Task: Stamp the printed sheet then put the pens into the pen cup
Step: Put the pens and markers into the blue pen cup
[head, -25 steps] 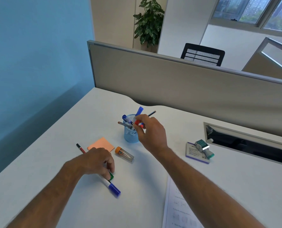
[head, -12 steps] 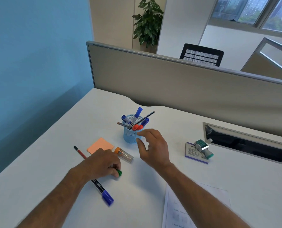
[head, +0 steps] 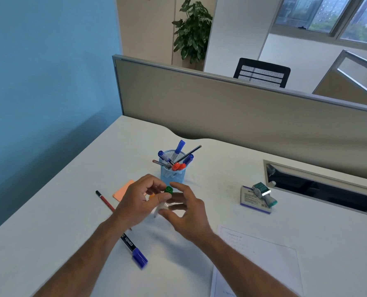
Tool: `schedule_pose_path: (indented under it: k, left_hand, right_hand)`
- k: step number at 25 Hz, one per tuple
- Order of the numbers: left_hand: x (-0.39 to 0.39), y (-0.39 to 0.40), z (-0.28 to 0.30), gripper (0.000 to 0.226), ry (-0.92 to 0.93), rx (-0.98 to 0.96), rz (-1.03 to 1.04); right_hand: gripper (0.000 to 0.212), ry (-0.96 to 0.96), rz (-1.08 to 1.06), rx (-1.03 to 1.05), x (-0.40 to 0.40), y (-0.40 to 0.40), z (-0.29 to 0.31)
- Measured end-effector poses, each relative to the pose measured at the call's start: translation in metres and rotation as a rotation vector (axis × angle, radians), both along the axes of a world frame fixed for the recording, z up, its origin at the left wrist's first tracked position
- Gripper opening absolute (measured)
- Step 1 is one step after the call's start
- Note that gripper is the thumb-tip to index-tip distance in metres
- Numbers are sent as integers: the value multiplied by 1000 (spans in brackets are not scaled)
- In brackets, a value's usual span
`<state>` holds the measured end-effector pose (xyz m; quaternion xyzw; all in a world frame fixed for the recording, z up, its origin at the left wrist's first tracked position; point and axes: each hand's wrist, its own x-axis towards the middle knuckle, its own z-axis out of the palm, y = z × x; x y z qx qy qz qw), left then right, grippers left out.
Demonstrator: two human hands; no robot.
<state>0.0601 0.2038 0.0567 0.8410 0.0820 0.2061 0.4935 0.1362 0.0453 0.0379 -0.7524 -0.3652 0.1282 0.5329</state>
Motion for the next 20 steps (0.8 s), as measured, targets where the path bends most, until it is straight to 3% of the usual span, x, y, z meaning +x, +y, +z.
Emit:
schedule_pose_path:
  k: [3, 6, 8, 12, 15, 20]
  left_hand:
    - [0, -4, 6, 17, -72, -59, 73]
    - [-6, 4, 8, 11, -73, -105, 70]
    - [-17, 21, 4, 13, -33, -6, 23]
    - [-43, 64, -8, 46, 181, 299, 22]
    - [-56, 82, -20, 49, 265, 447, 4]
    - [-58, 91, -35, 39, 412, 488, -25]
  right_hand:
    - [53, 60, -106, 24, -4, 10, 7]
    - [59, -20, -144, 62, -2, 12, 16]
    - [65, -123, -171, 137, 5, 10, 27]
    - [58, -188, -278, 352, 35, 8, 52]
    - [52, -154, -340, 381, 53, 9, 62]
    - [51, -151, -344, 344, 62, 17, 59]
